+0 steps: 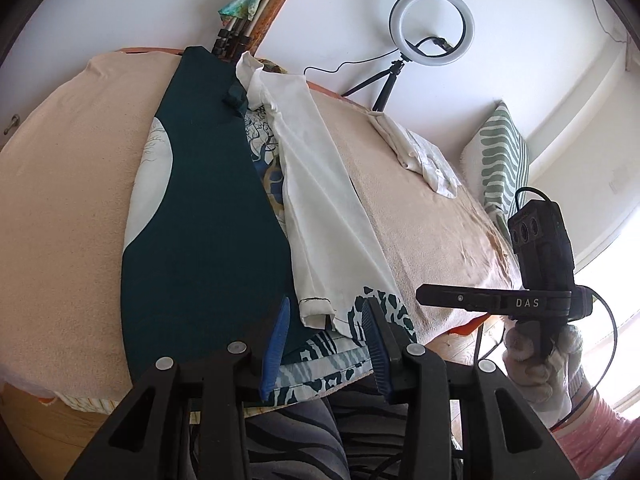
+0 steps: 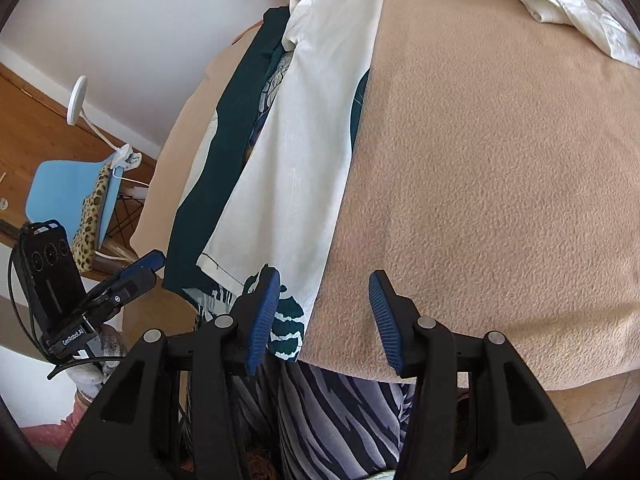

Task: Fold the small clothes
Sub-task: 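Bring the right tool to the hem while the left tool approaches beside it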

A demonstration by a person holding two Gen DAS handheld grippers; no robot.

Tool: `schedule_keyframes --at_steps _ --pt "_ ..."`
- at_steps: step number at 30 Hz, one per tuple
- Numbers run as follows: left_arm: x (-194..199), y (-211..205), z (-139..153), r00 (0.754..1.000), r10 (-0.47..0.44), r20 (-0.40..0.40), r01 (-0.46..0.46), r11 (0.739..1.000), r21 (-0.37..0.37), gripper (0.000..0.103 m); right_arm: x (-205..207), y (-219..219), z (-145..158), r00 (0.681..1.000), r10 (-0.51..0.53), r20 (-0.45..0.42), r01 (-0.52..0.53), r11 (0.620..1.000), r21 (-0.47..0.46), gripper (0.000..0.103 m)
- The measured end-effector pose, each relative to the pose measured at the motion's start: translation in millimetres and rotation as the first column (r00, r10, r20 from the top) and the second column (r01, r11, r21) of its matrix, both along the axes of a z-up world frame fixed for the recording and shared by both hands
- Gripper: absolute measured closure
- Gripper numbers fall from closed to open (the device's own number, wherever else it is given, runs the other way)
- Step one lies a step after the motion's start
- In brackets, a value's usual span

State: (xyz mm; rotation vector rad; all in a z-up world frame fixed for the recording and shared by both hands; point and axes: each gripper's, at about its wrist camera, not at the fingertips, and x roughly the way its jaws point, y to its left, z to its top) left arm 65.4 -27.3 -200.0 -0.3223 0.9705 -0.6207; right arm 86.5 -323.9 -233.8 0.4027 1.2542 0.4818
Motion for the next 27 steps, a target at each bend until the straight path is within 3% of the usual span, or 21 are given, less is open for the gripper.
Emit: schedule_keyframes --at_steps 3,5,7,8,9,10,12,17,20,21,22,24,26,27 --pt "10 -12 -6 0.999 -0.013 -0.034 0.013 1.0 0.003 0.068 -8 11 -9 0.999 0.037 -0.026 -0.036 0.999 0.04 0.054" --pt "17 -15 -13 0.998 -0.011 -0.065 0.01 1.0 -0.004 0.077 -10 19 -11 0.999 0.051 -0.02 -0.051 0.999 0.019 0.054" --pt "21 -14 -21 0.995 -0.001 -0.096 -0.003 0.999 -0.033 0.096 -11 23 -10 0.998 0.058 -0.008 -0.058 0.998 0.009 0.054" --pt "22 -12 -25 0.994 0.007 -0.105 -0.011 0.999 -0.038 0.1 -10 25 -10 0.998 0.063 -0.008 -0.063 0.998 0.014 0.055" --pt "22 -11 -27 0.994 0.017 -0.112 -0.021 0.999 -0.04 0.103 -10 27 -10 0.997 0.073 -0.013 -0.073 0.997 0.019 0.064" --pt "22 -9 -29 0.993 0.026 -0.115 -0.032 0.998 -0.045 0.103 -10 30 -12 0.996 0.085 -0.021 -0.085 0.996 0.017 0.082" --pt "20 -6 -30 0.991 0.042 -0.124 -0.05 0.997 -0.058 0.103 -9 34 -14 0.994 0.105 -0.028 -0.105 0.994 -0.01 0.095" --pt "10 4 -24 0.992 0.067 -0.106 -0.074 0.995 -0.063 0.103 -12 24 0 0.996 0.092 0.0 -0.092 0.995 0.027 0.098" --pt "10 6 -30 0.991 0.087 -0.102 -0.092 0.995 -0.043 0.103 -15 20 1 0.995 0.097 0.013 -0.097 0.995 0.004 0.098" --pt "12 7 -31 0.988 0.105 -0.113 -0.11 0.993 -0.043 0.1 -15 21 -1 0.995 0.099 0.015 -0.099 0.995 -0.017 0.098" --pt "15 9 -31 0.987 0.099 -0.128 -0.109 0.992 -0.07 0.083 -14 21 -2 0.995 0.103 0.009 -0.102 0.995 -0.014 0.098" --pt "17 8 -27 0.988 0.097 -0.117 -0.108 0.99 -0.096 0.07 -14 19 -5 0.995 0.098 -0.005 -0.098 0.995 0.015 0.096" --pt "21 -1 -24 0.991 0.075 -0.109 -0.083 0.994 -0.074 0.064 -15 18 -4 0.996 0.094 -0.001 -0.094 0.995 0.016 0.083" --pt "23 -6 -24 0.991 0.062 -0.12 -0.07 0.995 -0.065 0.06 -15 18 -3 0.996 0.087 0.007 -0.087 0.996 0.018 0.069"
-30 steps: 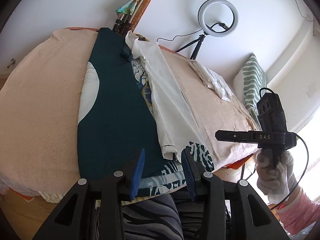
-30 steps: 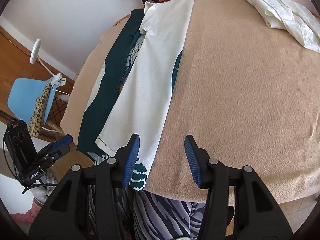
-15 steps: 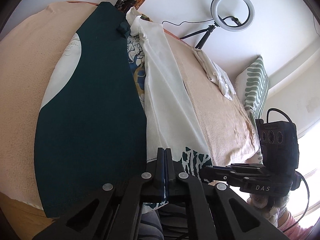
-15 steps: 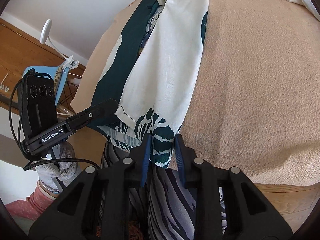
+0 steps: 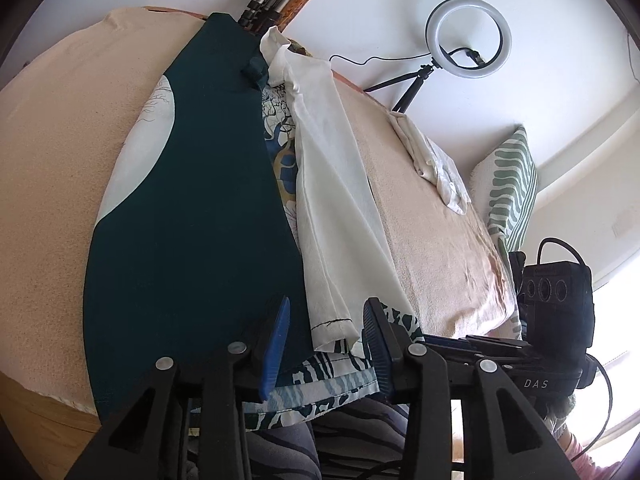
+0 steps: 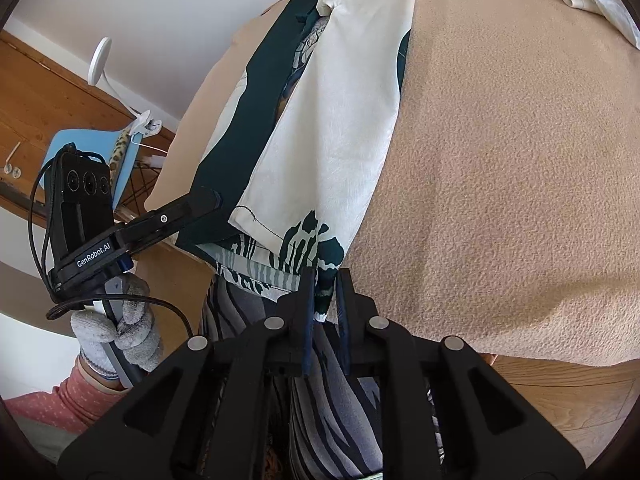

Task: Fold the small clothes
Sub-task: 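Bring the right tool to the hem while the left tool approaches beside it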

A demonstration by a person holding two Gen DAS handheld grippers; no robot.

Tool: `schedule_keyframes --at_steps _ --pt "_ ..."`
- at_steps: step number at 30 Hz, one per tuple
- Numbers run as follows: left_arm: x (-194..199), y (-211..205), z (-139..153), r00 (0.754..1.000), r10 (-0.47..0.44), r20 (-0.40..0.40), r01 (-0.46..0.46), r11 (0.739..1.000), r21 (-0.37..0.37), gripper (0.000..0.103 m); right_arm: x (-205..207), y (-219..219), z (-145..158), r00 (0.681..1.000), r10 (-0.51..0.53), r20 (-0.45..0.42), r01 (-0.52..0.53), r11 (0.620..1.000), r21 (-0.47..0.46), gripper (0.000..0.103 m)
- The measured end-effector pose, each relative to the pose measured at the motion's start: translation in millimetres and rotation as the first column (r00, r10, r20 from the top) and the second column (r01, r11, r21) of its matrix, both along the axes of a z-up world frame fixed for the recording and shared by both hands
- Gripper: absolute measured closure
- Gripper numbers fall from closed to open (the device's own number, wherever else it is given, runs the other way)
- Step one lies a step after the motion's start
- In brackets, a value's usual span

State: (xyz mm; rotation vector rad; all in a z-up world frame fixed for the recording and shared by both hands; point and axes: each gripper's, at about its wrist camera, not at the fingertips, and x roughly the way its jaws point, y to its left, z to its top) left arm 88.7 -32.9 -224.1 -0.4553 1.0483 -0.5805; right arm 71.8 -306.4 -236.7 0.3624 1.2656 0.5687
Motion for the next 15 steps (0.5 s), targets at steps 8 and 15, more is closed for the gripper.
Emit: schedule_keyframes --at_steps 8,15 --pt "11 -18 -18 0.997 -0.017 -0.076 0.018 1.0 0.01 0.103 5 -8 -9 0.997 -0.065 -0.038 0.067 0.997 0.041 0.058" --pt "-1 2 -22 0.998 0.018 -0.065 -0.016 0.999 0.039 0.101 13 -12 -12 0.994 -0.087 -0.059 0.092 0.992 0.082 0.059"
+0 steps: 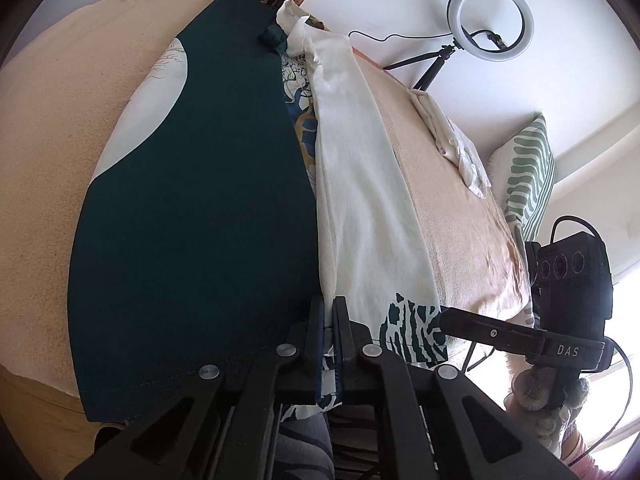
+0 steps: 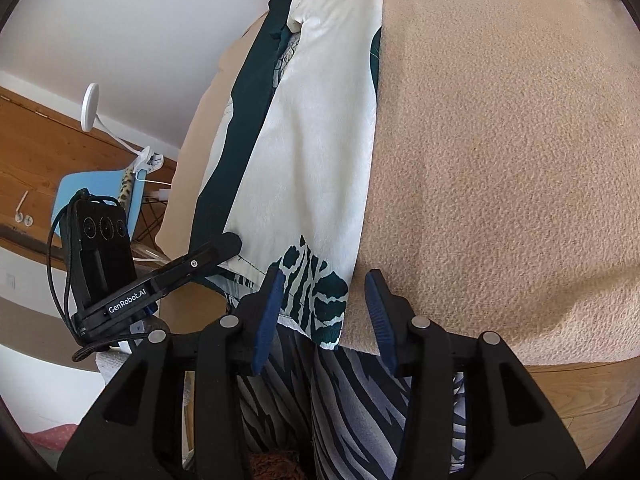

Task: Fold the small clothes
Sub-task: 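Bring the right tool to the hem while the left tool approaches beside it, then close the right tool on the hem while the left tool grasps the hem too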

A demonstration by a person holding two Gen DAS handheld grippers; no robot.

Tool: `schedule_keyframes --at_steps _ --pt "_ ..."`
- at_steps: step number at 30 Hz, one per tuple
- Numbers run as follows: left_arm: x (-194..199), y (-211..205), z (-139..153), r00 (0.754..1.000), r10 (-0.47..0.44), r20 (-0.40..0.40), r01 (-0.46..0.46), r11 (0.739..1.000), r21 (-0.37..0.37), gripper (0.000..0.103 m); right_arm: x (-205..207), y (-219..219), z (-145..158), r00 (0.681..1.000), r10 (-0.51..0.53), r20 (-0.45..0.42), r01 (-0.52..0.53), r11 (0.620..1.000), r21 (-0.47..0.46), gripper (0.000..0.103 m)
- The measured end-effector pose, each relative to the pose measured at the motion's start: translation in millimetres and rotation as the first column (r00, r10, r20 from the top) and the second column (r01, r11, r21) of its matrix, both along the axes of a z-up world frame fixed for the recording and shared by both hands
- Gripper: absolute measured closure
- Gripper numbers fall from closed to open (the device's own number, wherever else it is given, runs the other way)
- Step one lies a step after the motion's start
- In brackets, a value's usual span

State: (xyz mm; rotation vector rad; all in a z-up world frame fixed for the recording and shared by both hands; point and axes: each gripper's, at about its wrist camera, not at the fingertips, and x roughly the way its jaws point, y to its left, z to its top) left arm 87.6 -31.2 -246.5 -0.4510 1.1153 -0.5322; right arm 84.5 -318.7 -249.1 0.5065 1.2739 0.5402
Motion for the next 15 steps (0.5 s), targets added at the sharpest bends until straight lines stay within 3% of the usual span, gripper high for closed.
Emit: schedule_keyframes --at_steps 2,3,4,6,11,14,15 --pt "-1 7 3 1.0 0.005 0.001 -0.005 1.0 -0.021 0.091 1 6 2 1.0 0.018 0.004 -0.018 0.999 -0.046 0.064" --pt "-4 11 8 1.0 0.011 0.017 -0.011 1.0 -0.013 0.071 1 7 2 1.0 0.024 0.003 -0.024 0.997 -0.066 0.071" --pt "-8 15 15 0.999 0.022 0.042 -0.022 1.0 -0.001 0.064 1 7 2 1.0 0.03 0.002 -0.029 0.996 -0.085 0.081" --pt "-19 29 28 0.994 0.037 0.099 -0.041 0.998 0.04 0.061 0 4 0 0.999 0.031 -0.007 -0.032 0.994 -0.103 0.095" --pt "-43 78 39 0.983 0.104 0.149 -0.124 0.983 0.135 0.05 -5 -6 -1 1.0 0.017 0.0 -0.017 0.998 -0.062 0.098" --pt "-45 101 27 0.985 0.138 0.099 -0.151 0.979 0.135 0.048 -7 -9 -4 1.0 0.012 -0.017 -0.012 1.0 -0.007 0.097" --pt "-44 107 22 0.985 0.153 0.076 -0.162 0.978 0.131 0.048 -7 -11 -7 0.999 0.011 -0.037 -0.01 1.0 0.023 0.092"
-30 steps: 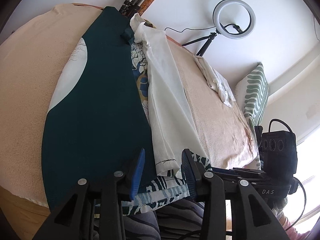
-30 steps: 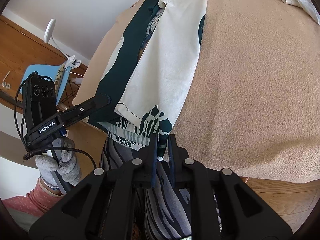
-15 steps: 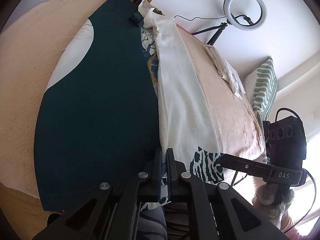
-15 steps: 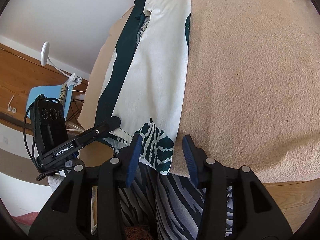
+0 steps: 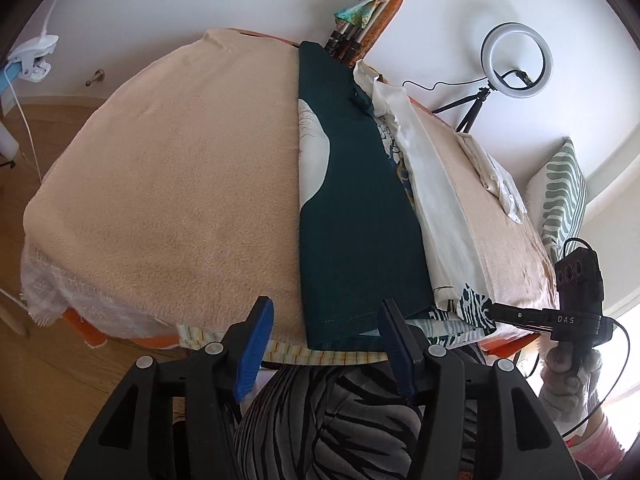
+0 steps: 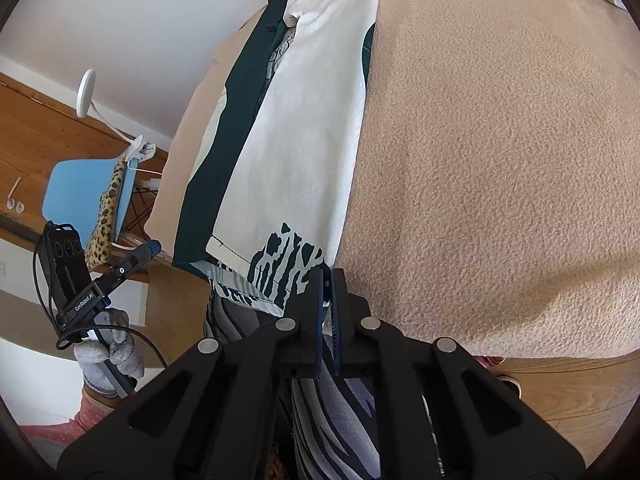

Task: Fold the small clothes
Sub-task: 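Close the right tool on the hem while the left tool grasps the hem too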

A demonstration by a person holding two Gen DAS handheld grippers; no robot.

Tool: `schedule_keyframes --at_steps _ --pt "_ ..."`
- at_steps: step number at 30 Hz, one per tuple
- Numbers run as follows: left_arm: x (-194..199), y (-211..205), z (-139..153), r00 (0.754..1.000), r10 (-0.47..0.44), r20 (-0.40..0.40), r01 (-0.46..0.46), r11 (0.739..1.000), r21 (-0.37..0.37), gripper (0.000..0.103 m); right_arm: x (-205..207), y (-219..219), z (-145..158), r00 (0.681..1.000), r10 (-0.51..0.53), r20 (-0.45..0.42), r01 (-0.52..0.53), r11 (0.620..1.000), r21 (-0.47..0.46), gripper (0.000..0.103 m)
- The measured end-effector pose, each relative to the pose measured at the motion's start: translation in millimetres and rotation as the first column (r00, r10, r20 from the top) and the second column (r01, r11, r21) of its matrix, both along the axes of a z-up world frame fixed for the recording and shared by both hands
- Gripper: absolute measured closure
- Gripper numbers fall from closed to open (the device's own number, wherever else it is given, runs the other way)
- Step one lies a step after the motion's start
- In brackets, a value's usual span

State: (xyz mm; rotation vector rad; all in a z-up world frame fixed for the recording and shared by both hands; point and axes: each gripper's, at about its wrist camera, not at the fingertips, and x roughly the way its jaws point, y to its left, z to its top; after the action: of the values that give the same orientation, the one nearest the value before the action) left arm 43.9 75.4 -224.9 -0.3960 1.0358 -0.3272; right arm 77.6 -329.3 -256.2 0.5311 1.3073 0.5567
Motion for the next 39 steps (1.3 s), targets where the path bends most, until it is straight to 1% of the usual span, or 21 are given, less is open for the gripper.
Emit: schedule_keyframes --at_steps 1,3,4,5,6,7,9,11,13,14,15,17,20,26,32,36,39 --pt "2 4 -6 1.0 0.011 -0.022 -0.011 1.0 -0.019 0.048 0 -2 -3 1.0 -0.007 -0.013 0.007 0.999 0.035 0.088" --pt "6 9 -17 0.998 0.008 -0.068 -0.015 0.995 -0.094 0.048 0 -4 -6 0.999 -0.018 -0.032 0.02 0.997 0.077 0.087" --pt "9 10 -21 0.996 0.004 -0.087 -0.015 0.992 -0.125 0.05 0 -5 -7 0.999 -0.018 -0.038 0.021 0.996 0.089 0.087" --pt "11 9 -23 0.996 0.002 -0.092 -0.015 0.991 -0.136 0.049 0 -5 -8 0.999 -0.016 -0.044 0.02 0.995 0.101 0.087" --pt "11 7 -20 0.997 -0.007 -0.072 -0.003 0.99 -0.144 0.052 1 -5 -9 0.999 -0.011 -0.053 0.017 0.994 0.112 0.087" --pt "13 3 -19 0.997 -0.035 -0.073 0.024 0.989 -0.146 0.062 2 -5 -10 0.998 -0.008 -0.058 0.015 0.992 0.122 0.087" --pt "17 -1 -22 0.994 -0.047 -0.096 0.033 0.989 -0.143 0.072 3 -3 -11 0.998 0.001 -0.062 0.008 0.991 0.135 0.087" --pt "21 -4 -26 0.992 -0.043 -0.115 0.025 0.987 -0.158 0.083 4 0 -10 0.999 0.01 -0.053 -0.003 0.991 0.133 0.087" --pt "23 -8 -26 0.993 -0.044 -0.109 0.029 0.989 -0.142 0.097 4 2 -9 0.999 0.017 -0.047 -0.011 0.992 0.129 0.087" --pt "23 -8 -25 0.994 -0.044 -0.103 0.029 0.99 -0.14 0.1 4 3 -9 0.999 0.016 -0.042 -0.011 0.991 0.131 0.089" --pt "23 -8 -24 0.994 -0.044 -0.099 0.029 0.989 -0.147 0.102 4 4 -8 0.999 0.018 -0.037 -0.013 0.991 0.131 0.094" --pt "23 -7 -21 0.995 -0.04 -0.091 0.026 0.987 -0.156 0.102 4 4 -7 0.999 0.018 -0.031 -0.013 0.991 0.135 0.096" --pt "24 -1 -14 0.997 -0.023 -0.073 0.011 0.988 -0.156 0.103 5 -1 -6 0.999 0.001 -0.032 0.005 0.985 0.172 0.097" --pt "39 5 1 0.999 -0.015 -0.041 0.006 0.981 -0.196 0.103 19 -9 2 0.999 -0.038 -0.036 0.046 0.97 0.238 0.097" --pt "73 5 18 1.0 -0.01 0.008 0.012 0.974 -0.226 0.103 46 -11 22 0.997 -0.076 -0.003 0.075 0.964 0.257 0.098" --pt "102 2 29 0.999 -0.006 0.044 0.016 0.972 -0.233 0.103 73 -13 34 0.994 -0.105 0.024 0.096 0.967 0.236 0.098" --pt "126 -2 34 0.997 -0.003 0.073 0.019 0.976 -0.219 0.103 98 -18 39 0.99 -0.139 0.038 0.128 0.967 0.219 0.098"
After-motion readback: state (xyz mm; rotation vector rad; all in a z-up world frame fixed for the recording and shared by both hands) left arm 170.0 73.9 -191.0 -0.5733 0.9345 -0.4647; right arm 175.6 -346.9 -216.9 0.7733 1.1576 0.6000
